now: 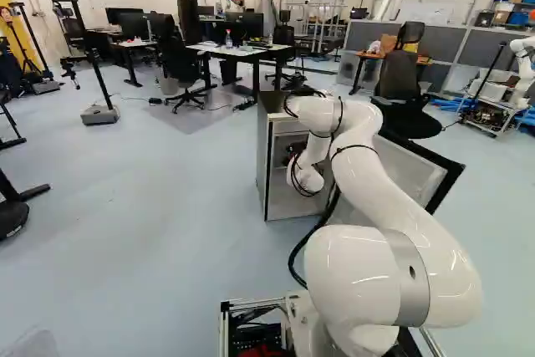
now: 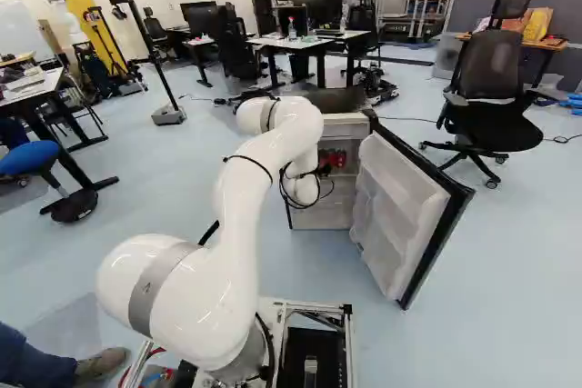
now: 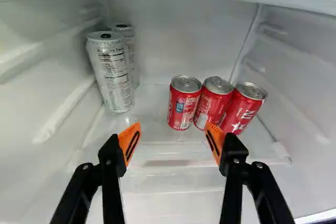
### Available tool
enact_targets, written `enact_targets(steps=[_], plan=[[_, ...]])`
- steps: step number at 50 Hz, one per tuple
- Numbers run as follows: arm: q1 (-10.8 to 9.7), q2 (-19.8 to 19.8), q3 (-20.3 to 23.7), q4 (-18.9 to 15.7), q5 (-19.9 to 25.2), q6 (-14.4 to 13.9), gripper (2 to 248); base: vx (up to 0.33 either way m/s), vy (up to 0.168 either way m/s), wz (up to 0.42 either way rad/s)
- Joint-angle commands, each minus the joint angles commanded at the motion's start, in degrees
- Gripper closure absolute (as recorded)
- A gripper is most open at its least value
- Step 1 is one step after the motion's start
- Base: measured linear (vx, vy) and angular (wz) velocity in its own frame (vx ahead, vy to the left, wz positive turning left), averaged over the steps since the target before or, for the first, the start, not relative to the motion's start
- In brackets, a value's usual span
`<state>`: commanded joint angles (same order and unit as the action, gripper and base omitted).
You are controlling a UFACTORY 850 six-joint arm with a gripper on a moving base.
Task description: Grab a drink from the fridge
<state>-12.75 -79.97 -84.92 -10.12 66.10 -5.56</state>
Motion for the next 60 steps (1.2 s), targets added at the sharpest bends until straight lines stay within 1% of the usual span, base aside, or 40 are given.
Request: enact_targets(steps=[60], plan=[[0.71, -5.00, -8.99, 0.00, 0.00, 0.00, 69, 0.000, 0.000, 0.000]])
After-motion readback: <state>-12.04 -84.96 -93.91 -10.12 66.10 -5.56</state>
